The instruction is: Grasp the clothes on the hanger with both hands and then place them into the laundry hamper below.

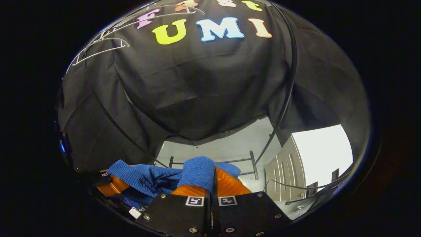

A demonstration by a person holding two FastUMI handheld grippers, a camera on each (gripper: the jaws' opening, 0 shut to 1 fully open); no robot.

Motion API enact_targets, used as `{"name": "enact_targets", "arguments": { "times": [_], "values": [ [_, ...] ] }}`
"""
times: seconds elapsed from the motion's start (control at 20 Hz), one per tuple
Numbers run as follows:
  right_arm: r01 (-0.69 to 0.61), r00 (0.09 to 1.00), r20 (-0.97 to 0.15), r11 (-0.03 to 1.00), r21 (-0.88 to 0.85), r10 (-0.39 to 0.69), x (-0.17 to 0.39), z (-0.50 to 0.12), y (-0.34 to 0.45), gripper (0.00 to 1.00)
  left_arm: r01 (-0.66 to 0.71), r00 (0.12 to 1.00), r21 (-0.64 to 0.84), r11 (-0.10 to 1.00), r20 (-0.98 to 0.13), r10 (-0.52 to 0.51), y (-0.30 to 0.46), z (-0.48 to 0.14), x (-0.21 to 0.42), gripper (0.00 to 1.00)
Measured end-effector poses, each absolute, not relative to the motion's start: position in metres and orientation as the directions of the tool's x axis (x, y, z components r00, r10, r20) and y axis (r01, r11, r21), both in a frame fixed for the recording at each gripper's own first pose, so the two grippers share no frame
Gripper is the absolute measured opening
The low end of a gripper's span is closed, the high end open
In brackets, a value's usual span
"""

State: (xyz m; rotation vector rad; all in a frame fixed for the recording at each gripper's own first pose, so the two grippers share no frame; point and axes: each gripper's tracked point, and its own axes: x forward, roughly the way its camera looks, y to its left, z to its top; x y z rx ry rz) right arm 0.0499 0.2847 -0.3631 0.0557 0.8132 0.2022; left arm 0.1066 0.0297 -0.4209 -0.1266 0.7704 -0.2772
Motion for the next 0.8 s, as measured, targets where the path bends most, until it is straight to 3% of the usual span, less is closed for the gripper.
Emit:
{"name": "enact_targets", "arguments": {
  "times": [0.35,0.8],
  "values": [
    [-0.141,0.617,-0.766,0.983,0.118,0.18,0.047,-0.401,0.29,0.01,0.132,0.636,-0.226,0.965,-0.727,-0.257,0.063,-0.478,0.098,0.05],
    [-0.162,0.558,-0.813,0.983,0.091,0.167,0.033,-0.415,0.289,0.04,0.15,0.601,-0.207,0.967,-0.757,-0.256,0.06,-0.501,0.086,0.05]
  ]
}}
